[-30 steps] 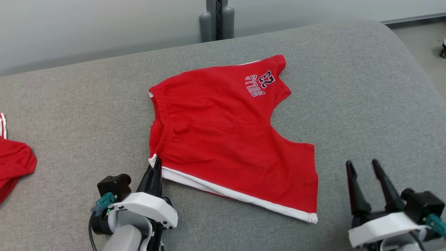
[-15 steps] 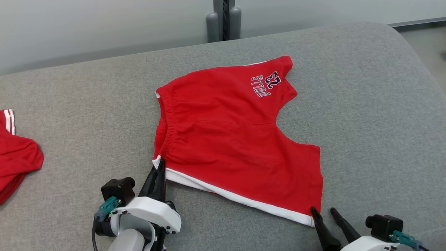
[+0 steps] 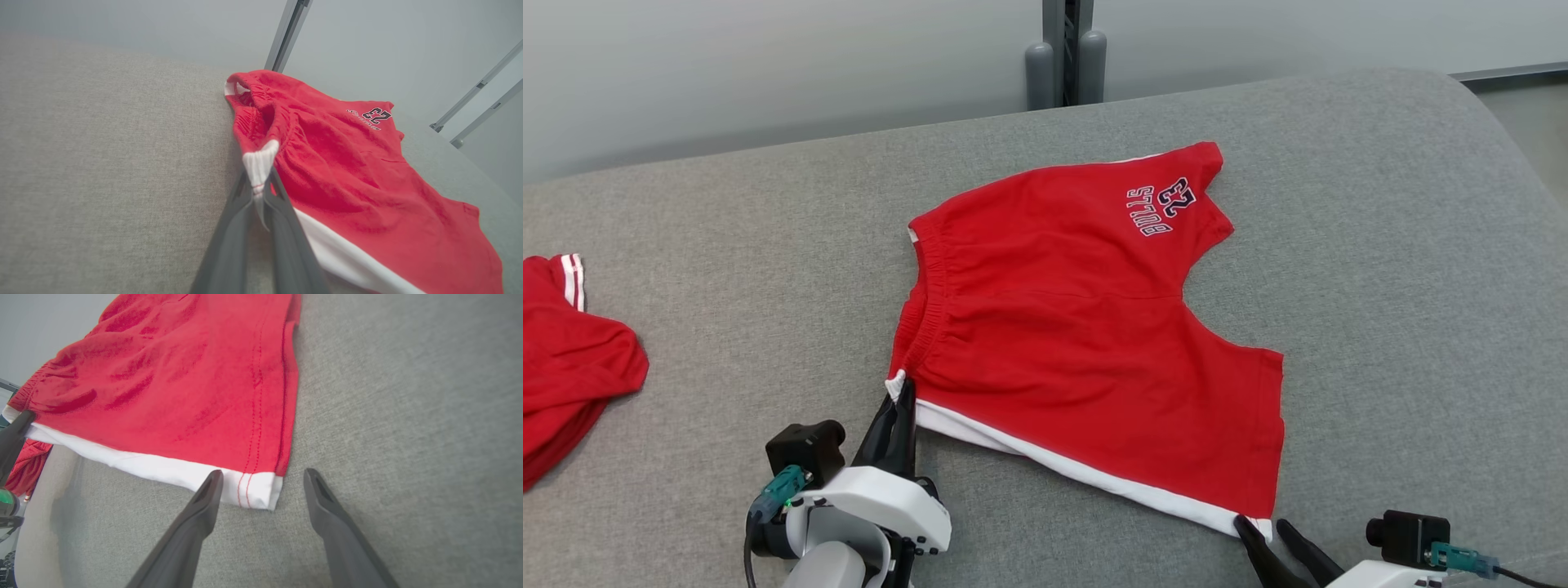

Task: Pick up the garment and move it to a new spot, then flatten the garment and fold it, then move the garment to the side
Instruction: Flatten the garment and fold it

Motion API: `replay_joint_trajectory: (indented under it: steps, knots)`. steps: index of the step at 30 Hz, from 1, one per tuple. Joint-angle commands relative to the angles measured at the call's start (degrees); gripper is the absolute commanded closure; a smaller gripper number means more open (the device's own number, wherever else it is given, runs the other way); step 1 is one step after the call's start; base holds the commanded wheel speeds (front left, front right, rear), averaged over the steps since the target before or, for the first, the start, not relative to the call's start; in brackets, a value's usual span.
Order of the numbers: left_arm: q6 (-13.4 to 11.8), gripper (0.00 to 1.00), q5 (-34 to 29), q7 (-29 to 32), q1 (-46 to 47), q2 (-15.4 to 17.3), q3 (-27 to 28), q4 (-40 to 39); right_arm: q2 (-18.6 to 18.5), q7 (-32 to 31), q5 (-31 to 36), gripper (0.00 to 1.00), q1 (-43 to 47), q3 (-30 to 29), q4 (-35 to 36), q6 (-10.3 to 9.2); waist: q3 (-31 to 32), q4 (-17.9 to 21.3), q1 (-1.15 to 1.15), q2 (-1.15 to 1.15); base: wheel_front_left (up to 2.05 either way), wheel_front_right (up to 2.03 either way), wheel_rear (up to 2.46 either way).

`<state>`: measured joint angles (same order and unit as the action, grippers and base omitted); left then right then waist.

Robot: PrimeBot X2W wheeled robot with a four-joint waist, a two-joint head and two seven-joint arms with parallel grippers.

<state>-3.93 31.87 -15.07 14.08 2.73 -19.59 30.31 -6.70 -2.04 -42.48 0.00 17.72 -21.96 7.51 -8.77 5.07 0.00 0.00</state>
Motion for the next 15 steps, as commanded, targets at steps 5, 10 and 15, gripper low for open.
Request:
replay_joint_trajectory:
  steps: [5, 10, 15]
  knots:
    - [0.0, 1.00, 0.4, -0.1, -0.1, 0.3, -0.6, -0.4, 0.1, -2.3, -1.3, 0.00, 0.5, 1.3, -2.3, -0.05, -0.1, -0.8, 0.00, 0.00, 0.00, 0.00, 0.00]
    - [-0.1, 1.00, 0.5, -0.1, 0.2, 0.3, -1.1, -0.6, 0.6, -3.0, -2.6, 0.00, -0.4, 1.9, -3.4, -0.05, -0.5, -1.6, 0.00, 0.00, 0.00, 0.00, 0.00]
    - [-0.2, 1.00, 0.3, -0.1, 0.6, 0.3, -1.1, -0.6, 1.1, -5.2, -4.0, 0.70, -0.9, 4.0, -4.5, -0.04, -1.0, -2.2, 0.00, 0.00, 0.00, 0.00, 0.00]
